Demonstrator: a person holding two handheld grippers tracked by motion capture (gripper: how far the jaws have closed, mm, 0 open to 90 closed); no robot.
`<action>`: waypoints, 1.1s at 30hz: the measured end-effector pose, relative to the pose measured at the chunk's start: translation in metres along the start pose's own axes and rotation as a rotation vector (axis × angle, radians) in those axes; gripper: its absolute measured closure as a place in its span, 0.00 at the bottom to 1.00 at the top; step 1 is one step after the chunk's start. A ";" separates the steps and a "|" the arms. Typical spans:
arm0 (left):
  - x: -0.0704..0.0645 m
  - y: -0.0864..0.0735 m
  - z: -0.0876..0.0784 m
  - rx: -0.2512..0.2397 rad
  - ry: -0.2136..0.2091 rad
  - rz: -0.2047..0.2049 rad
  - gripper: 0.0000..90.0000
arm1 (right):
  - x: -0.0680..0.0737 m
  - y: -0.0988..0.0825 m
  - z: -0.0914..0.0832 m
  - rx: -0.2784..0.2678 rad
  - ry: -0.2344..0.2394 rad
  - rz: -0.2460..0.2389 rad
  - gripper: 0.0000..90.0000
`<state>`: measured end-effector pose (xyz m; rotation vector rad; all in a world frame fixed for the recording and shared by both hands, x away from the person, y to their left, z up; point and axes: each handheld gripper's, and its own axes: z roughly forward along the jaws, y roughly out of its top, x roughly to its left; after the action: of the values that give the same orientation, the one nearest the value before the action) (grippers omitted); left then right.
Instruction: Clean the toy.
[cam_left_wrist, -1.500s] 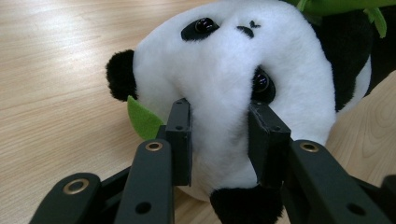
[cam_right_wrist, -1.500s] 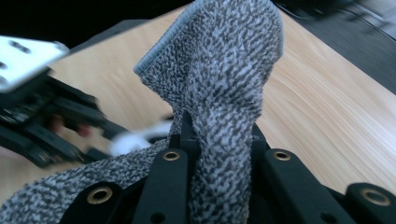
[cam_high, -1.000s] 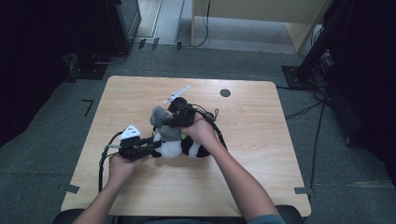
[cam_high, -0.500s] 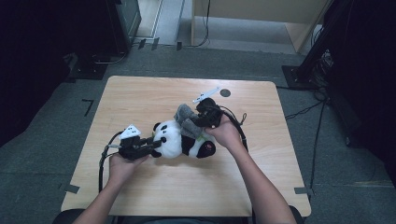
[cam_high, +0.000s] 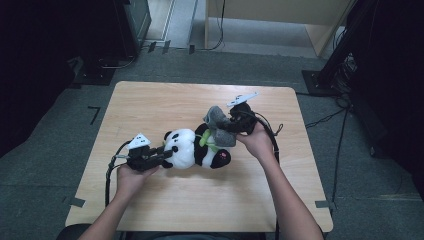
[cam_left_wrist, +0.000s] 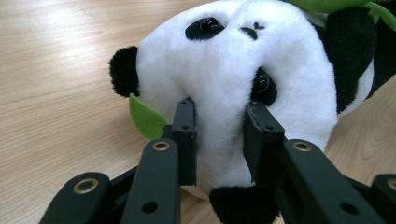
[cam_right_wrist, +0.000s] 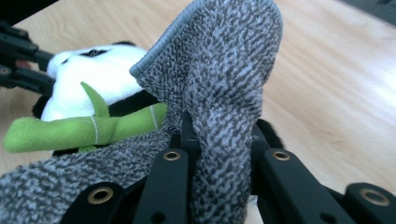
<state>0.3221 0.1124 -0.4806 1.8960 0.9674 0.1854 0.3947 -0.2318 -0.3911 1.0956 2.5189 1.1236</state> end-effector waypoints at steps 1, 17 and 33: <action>0.000 0.000 0.000 0.000 0.001 0.001 0.77 | 0.000 0.001 -0.004 -0.015 -0.007 0.006 0.87; -0.001 0.001 0.001 0.000 0.010 -0.001 0.76 | -0.010 -0.017 0.002 -0.075 -0.046 0.067 0.87; -0.001 0.000 0.001 0.000 0.011 0.004 0.75 | -0.039 -0.056 -0.016 -0.074 -0.119 0.185 0.87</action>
<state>0.3217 0.1112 -0.4805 1.8988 0.9711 0.1986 0.3848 -0.2925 -0.4240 1.3545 2.3057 1.1495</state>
